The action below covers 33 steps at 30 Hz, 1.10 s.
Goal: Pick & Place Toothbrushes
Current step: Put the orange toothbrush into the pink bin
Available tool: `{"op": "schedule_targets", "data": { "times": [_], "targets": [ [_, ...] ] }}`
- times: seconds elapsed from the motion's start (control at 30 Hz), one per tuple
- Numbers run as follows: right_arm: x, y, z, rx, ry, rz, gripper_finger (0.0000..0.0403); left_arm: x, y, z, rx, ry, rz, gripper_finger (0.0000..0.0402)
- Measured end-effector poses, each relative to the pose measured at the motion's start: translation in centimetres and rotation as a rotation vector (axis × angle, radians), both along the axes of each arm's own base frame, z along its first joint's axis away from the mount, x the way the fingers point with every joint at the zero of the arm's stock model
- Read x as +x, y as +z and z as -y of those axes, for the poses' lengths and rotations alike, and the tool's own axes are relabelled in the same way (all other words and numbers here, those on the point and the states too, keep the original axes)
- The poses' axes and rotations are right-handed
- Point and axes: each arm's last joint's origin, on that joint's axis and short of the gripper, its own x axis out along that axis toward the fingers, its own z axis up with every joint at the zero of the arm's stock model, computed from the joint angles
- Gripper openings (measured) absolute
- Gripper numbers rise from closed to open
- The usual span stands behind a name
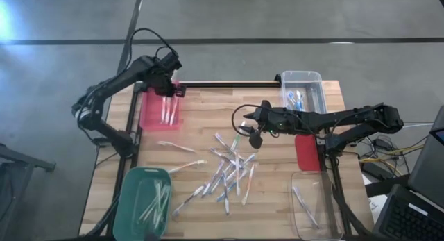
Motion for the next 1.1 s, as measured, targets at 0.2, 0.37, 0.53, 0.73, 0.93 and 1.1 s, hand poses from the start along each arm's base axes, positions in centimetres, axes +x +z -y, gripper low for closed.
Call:
{"op": "schedule_targets", "data": {
  "times": [0.2, 0.37, 0.53, 0.73, 0.93, 1.1],
  "targets": [
    [-0.1, -0.3, 0.0, 0.000, 0.001, -0.029, 0.0217, -1.0, -1.5, -1.2, -0.098, 0.068, -0.103, 0.0038],
    [-0.1, -0.3, 0.0, 0.000, 0.001, -0.029, 0.0208, -0.9, -2.9, -1.6, -0.117, 0.093, -0.124, 0.0034],
    [-0.1, -0.3, 0.0, 0.002, 0.000, -0.032, 0.0203, -1.3, -5.0, -1.9, -0.180, 0.169, -0.171, 0.0034],
    [-0.1, -0.3, 0.0, 0.002, 0.000, -0.033, 0.0213, -2.1, -7.6, -2.2, -0.277, 0.219, -0.206, 0.0041],
    [-0.1, -0.3, 0.0, -0.001, 0.001, -0.034, 0.0227, -2.4, -9.0, -2.5, -0.288, 0.226, -0.202, 0.0033],
    [-0.2, -0.3, 0.0, -0.001, 0.001, -0.034, 0.0239, -2.3, -9.3, -2.6, -0.274, 0.229, -0.184, 0.0049]
  ]
}}
